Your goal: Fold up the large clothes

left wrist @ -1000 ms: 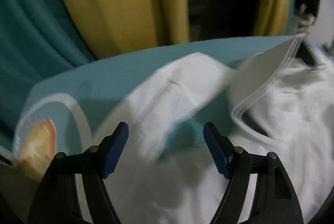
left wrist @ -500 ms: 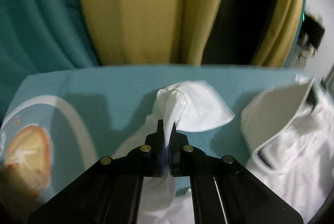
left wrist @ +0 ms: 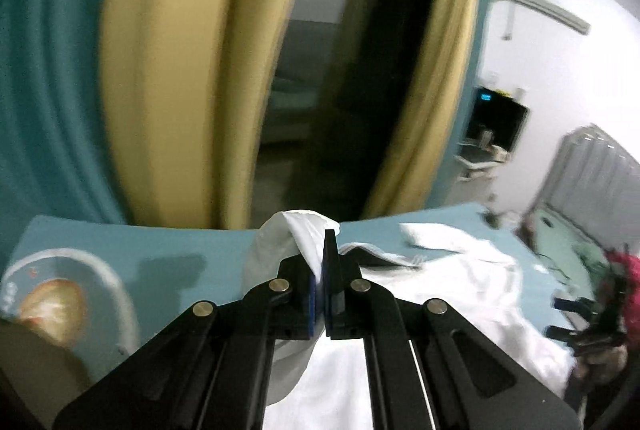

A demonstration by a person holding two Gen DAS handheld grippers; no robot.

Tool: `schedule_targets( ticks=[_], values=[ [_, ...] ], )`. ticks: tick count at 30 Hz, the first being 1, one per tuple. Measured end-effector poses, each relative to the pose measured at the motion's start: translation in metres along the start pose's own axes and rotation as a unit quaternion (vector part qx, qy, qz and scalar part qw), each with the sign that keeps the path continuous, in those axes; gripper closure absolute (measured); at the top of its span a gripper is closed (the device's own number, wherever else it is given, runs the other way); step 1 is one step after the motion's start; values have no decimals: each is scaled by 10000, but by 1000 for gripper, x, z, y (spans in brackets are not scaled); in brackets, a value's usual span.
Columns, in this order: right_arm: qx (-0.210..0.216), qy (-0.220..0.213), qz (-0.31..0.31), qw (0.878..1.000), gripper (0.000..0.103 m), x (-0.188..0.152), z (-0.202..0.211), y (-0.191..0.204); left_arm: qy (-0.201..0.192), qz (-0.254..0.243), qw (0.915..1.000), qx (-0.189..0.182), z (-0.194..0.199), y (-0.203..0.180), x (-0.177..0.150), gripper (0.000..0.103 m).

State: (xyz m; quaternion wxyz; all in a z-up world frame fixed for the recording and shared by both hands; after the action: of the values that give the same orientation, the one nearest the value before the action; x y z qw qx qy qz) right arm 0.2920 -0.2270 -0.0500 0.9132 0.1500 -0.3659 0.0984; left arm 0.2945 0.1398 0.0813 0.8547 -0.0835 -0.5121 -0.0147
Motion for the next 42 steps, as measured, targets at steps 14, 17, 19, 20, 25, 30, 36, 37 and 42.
schedule_targets(
  ticks=[14, 17, 19, 20, 25, 30, 36, 37, 42],
  values=[
    [95, -225, -138, 9996, 1, -6, 14, -71, 1047, -519, 9884, -969, -123, -182, -63, 99],
    [67, -157, -122, 9998, 1, -4, 5, -81, 1592, -431, 9785, -1237, -147, -198, -94, 70],
    [58, -106, -90, 9999, 1, -1, 1, -84, 1749, -448, 9751, -1285, -145, -196, -112, 50],
    [70, -84, -56, 9999, 1, 1, 0, -85, 1762, -468, 9744, -1317, -141, -193, -116, 50],
    [73, 76, 367, 9993, 1, 15, -13, -77, 1741, -336, 9809, -795, -103, -130, -131, 49],
    [161, 207, 865, 9959, 3, 32, -38, -40, 1895, -263, 9801, 528, -76, -26, -146, 49],
    [673, 728, 1111, 9888, 28, 27, -95, 41, 2279, 114, 9686, 991, -87, 51, -171, 50],
    [695, 936, 1156, 9864, 35, 20, -111, 56, 2350, 122, 9672, 961, -92, 60, -177, 50],
    [542, 1450, 1501, 9765, 64, -6, -153, 89, 2201, 25, 9727, 739, -94, 79, -180, 102]
  ],
)
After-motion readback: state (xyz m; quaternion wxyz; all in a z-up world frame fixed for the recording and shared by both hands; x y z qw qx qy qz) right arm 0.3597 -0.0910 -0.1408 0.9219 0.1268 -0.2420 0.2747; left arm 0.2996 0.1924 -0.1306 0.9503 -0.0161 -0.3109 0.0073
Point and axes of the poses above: each gripper's, at about its wrist camera, not at the fingertips, and z roughly against the way its jaws point, y to its left, x to its top, the point moved 5 cm from there along -z, roughly the way its jaws point, and after that the axes turned 6 degrees about -z, right-handed, at the moved point
